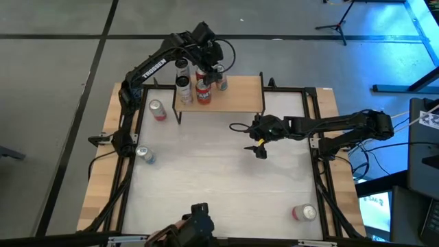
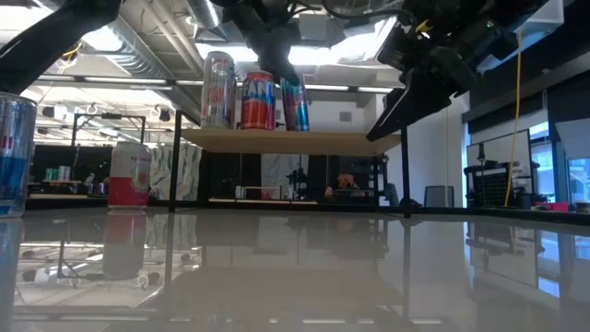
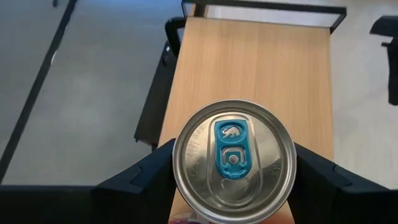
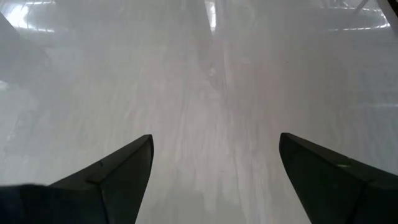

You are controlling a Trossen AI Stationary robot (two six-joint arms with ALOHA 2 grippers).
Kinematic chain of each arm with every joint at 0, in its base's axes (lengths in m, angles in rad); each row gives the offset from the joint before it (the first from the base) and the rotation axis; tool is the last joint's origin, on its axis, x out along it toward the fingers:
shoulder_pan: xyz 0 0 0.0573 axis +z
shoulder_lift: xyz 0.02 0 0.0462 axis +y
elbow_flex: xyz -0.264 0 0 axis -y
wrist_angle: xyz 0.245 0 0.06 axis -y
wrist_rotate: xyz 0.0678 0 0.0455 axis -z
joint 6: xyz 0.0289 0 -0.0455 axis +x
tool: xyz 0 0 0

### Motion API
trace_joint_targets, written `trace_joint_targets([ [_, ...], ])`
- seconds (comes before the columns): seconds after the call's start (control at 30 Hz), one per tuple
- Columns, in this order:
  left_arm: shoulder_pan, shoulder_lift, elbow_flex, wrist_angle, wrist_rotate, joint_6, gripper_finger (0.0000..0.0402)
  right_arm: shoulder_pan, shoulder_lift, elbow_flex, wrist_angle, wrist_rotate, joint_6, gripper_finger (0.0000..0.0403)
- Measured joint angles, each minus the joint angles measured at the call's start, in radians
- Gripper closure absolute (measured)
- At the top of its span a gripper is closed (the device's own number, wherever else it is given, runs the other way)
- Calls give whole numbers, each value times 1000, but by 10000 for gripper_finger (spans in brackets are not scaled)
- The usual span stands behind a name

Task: Place canned beverage on shelf
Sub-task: Put the right blue soda can on the shelf

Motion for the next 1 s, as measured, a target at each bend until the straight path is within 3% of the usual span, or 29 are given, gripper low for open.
trace_joint_targets([
  [0.83,-9,2,-9,-15,-35,-2,176,0,0,-1,-2,0,0,61],
  [1.0,-9,2,-9,-15,-37,-1,143,0,0,-1,-2,0,0,61],
])
